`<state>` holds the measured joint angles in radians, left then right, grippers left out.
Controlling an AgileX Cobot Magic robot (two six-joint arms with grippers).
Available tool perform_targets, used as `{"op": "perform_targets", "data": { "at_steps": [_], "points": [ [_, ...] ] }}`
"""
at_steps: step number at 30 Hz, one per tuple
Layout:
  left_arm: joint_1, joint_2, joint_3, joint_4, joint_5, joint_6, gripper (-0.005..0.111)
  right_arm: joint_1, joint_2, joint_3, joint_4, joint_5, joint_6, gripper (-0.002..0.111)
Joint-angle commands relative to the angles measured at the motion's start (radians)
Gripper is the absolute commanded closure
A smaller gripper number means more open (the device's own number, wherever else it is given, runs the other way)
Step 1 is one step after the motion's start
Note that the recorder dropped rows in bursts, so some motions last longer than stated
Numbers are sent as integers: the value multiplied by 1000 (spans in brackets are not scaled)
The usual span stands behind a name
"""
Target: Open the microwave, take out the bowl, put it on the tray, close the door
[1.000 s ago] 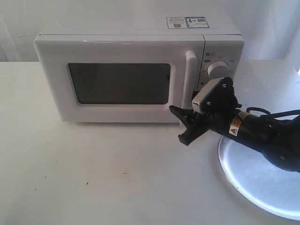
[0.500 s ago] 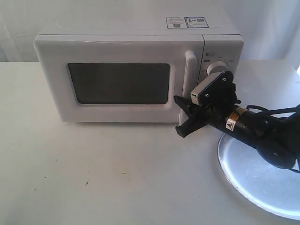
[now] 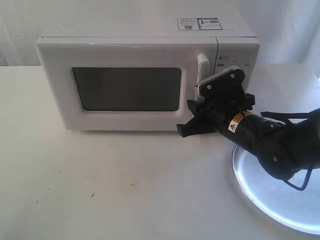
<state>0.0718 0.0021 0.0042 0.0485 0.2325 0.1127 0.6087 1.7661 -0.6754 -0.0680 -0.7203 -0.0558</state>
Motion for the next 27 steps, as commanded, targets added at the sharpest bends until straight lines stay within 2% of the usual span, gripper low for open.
{"op": "perform_targets", "data": {
  "at_steps": [1, 8, 22, 27],
  "points": [
    [-3, -2, -4, -4, -1, -4, 107, 51, -55, 1, -1051, -501, -19, 108],
    [-3, -2, -4, -4, -1, -4, 107, 51, -101, 4, -1153, -501, -38, 108],
    [-3, -2, -4, -4, -1, -4, 107, 51, -279, 90, -1108, -501, -43, 108],
    [-3, -2, -4, -4, 1, -4, 107, 49, -312, 94, -1105, -353, 100, 108]
  ]
}}
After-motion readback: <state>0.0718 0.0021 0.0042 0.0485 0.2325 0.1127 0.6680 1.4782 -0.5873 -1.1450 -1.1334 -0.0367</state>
